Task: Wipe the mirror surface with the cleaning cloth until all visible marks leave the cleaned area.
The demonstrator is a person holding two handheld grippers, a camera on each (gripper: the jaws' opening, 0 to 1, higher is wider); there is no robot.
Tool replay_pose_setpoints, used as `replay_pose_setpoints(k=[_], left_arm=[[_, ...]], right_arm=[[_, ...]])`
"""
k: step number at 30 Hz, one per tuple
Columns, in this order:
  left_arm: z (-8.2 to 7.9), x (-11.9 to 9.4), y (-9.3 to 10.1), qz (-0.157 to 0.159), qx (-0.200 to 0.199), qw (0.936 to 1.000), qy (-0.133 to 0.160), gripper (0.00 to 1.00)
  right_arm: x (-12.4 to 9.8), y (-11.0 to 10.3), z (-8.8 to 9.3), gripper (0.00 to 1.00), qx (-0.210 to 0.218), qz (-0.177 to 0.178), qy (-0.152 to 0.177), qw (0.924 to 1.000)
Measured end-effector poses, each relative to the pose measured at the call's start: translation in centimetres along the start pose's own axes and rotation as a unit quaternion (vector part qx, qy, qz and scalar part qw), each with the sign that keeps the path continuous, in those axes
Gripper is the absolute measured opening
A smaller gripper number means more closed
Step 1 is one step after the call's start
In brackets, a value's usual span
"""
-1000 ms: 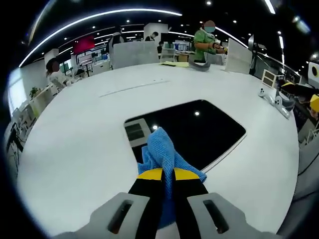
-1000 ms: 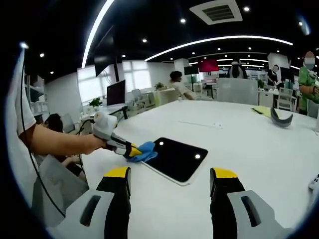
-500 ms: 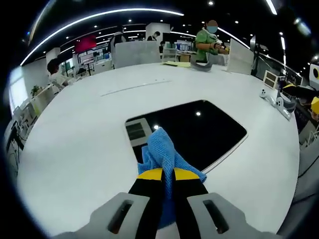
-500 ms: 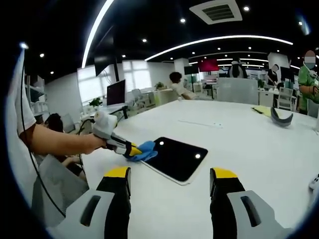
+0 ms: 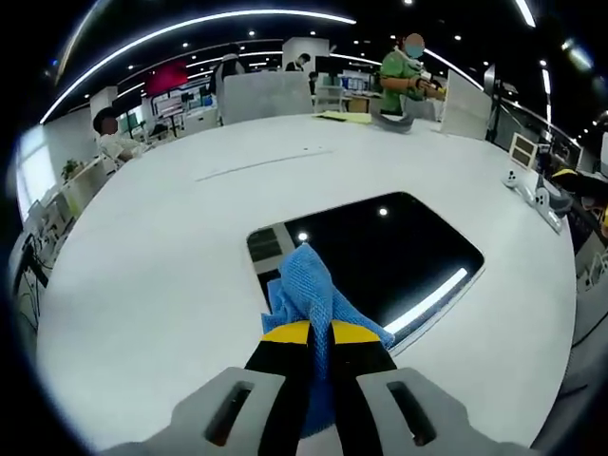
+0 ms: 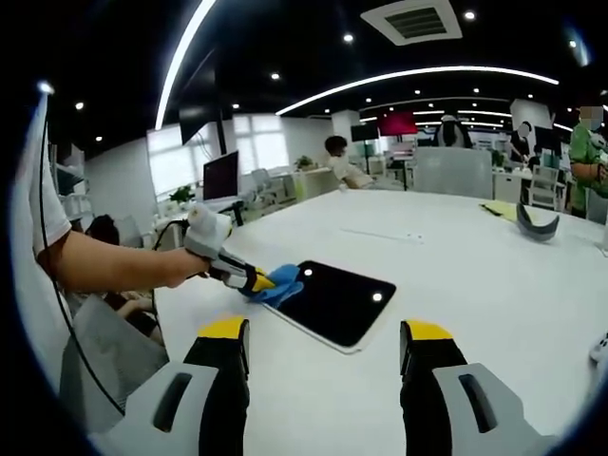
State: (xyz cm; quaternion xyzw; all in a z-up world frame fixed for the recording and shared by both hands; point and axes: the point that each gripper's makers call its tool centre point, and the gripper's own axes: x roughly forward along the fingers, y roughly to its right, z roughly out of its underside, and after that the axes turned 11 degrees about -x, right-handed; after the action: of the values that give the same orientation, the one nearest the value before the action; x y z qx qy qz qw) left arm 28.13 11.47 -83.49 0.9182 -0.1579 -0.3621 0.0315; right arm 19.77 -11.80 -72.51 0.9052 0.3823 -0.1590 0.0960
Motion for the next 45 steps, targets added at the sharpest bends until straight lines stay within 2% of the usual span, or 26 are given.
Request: replay_pose_setpoints(k=[33,45], left_arm=[[-4.6,4.1,-3.2,-0.013,0.0,0.9999,-0.005,0.03],[-5.0,4.6,-3.5,-0.01,-0.001,0.9999,-0.004,0.03]], right_arm=[[-0.2,1.1,1.1,0.62,0.011,0.017,-0.018,0.9996],[-0.2,1.3,1.5,0.62,0.016,0.021,-0.022,0.9994]])
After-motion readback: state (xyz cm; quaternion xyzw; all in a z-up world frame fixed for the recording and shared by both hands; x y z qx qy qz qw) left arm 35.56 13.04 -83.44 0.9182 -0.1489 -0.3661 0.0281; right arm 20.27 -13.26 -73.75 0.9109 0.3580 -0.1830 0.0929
